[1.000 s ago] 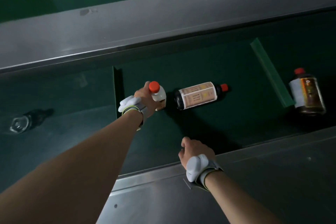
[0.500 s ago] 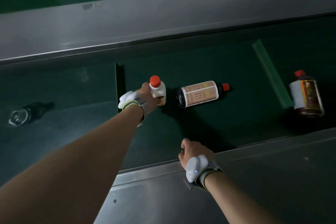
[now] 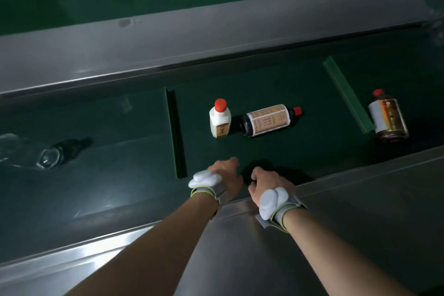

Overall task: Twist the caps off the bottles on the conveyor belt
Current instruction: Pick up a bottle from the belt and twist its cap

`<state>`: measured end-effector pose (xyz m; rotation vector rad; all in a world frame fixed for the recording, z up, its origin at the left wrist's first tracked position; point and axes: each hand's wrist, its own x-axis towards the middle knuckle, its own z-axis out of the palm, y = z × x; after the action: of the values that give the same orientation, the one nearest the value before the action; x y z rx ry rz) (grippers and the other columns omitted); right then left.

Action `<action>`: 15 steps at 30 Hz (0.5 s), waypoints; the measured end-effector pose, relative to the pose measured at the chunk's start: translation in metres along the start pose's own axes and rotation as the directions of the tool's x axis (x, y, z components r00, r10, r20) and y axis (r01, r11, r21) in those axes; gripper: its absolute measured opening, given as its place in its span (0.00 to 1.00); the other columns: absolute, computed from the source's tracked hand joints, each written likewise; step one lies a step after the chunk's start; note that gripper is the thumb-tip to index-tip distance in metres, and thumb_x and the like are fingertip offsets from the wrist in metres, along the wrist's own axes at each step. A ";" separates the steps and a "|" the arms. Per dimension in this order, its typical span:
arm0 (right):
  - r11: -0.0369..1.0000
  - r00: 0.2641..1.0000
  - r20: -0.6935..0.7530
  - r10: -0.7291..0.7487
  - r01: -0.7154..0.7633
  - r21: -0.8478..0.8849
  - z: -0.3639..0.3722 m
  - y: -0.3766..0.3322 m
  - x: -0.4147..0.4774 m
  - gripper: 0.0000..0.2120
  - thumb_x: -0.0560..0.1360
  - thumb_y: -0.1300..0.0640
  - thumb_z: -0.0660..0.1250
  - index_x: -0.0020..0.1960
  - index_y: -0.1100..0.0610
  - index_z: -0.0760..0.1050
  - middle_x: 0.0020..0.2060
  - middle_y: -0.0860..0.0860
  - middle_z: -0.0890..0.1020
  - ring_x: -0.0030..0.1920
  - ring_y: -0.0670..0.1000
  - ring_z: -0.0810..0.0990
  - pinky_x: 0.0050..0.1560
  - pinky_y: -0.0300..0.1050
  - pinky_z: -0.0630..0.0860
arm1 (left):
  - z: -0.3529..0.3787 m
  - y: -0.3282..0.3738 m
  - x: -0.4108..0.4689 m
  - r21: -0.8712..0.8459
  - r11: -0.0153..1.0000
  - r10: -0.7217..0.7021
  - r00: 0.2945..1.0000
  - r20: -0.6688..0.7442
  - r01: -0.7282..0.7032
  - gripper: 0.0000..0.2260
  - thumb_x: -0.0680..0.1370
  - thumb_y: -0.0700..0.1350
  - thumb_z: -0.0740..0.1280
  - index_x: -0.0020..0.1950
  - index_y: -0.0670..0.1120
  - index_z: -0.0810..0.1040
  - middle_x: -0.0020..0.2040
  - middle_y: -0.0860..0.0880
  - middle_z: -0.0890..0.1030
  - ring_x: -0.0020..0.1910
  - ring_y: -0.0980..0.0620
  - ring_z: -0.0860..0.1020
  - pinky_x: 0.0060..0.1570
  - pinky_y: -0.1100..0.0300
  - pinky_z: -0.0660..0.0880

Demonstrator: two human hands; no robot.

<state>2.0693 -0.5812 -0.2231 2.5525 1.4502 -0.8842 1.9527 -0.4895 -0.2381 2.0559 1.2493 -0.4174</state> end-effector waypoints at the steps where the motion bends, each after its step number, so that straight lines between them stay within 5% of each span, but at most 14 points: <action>1: 1.000 1.000 -0.004 -0.002 0.002 -0.006 0.000 0.001 0.001 0.10 0.75 0.48 0.58 0.52 0.50 0.72 0.44 0.51 0.81 0.41 0.57 0.80 0.36 0.45 0.72 | -0.001 0.000 0.000 -0.016 1.000 0.009 1.000 0.014 -0.009 0.16 0.66 0.59 0.60 0.53 0.62 0.68 0.49 0.50 0.80 0.42 0.44 0.78 0.42 0.51 0.78; 5: 1.000 1.000 -0.003 -0.009 0.009 -0.010 0.004 0.018 0.013 0.10 0.75 0.48 0.59 0.54 0.50 0.72 0.46 0.51 0.81 0.44 0.57 0.80 0.38 0.45 0.72 | 0.012 0.007 0.010 -0.061 0.998 0.032 0.999 0.023 -0.030 0.22 0.67 0.58 0.59 0.61 0.59 0.68 0.56 0.47 0.80 0.51 0.42 0.79 0.44 0.53 0.75; 15: 0.995 0.997 0.017 -0.073 0.074 -0.069 0.006 0.133 0.041 0.14 0.75 0.50 0.58 0.59 0.50 0.72 0.55 0.51 0.77 0.57 0.57 0.73 0.54 0.51 0.69 | 0.037 0.094 0.067 0.038 0.997 0.070 0.997 -0.011 -0.070 0.21 0.73 0.55 0.60 0.67 0.57 0.67 0.64 0.48 0.75 0.57 0.41 0.77 0.50 0.53 0.74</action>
<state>2.1898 -0.6251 -0.2771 2.4529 1.5516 -0.8439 2.0702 -0.5004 -0.2668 2.1300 1.1810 -0.3991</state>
